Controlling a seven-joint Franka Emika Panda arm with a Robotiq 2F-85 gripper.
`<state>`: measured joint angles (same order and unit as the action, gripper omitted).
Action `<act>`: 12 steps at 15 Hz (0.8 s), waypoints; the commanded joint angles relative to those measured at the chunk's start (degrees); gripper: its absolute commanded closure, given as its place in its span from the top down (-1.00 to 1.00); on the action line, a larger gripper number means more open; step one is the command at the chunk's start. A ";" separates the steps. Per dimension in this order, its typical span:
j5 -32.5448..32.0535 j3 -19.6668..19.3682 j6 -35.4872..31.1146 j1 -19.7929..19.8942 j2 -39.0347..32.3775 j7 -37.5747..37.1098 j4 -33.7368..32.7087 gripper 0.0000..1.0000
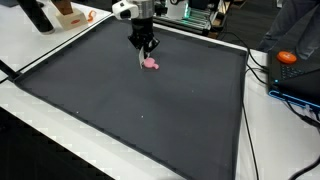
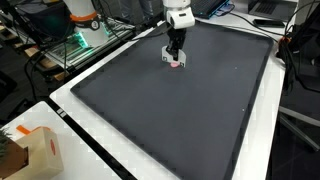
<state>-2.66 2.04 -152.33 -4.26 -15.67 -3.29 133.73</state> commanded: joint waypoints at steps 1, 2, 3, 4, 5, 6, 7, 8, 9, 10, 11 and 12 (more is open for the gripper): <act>-0.86 -0.55 3.80 -0.63 -8.15 -1.48 -4.42 -0.98; -0.80 -0.43 5.02 -0.66 -8.74 -1.41 -5.89 -0.98; -0.91 -0.40 6.19 -0.76 -9.59 -1.43 -7.65 -0.98; -0.64 -0.20 7.31 -0.70 -10.30 -1.12 -9.11 -0.98; -0.26 0.04 8.18 -0.62 -11.14 -0.65 -10.59 -0.98; 0.14 0.27 8.94 -0.49 -11.80 -0.24 -11.66 -0.98; 0.04 0.26 9.76 -0.47 -12.31 -0.17 -12.44 -0.98; 0.51 0.43 10.23 -0.08 -12.67 0.63 -12.56 -0.98; 1.19 0.65 9.76 0.36 -12.63 1.44 -12.22 -0.98; 1.69 0.65 8.36 0.64 -12.47 1.50 -11.28 -0.98; 2.37 0.86 6.84 1.00 -12.31 2.06 -10.38 -0.98; 3.22 0.93 5.13 1.22 -12.03 1.83 -9.29 -0.98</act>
<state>-2.18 2.37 -139.19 -4.44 -19.77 -3.06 124.03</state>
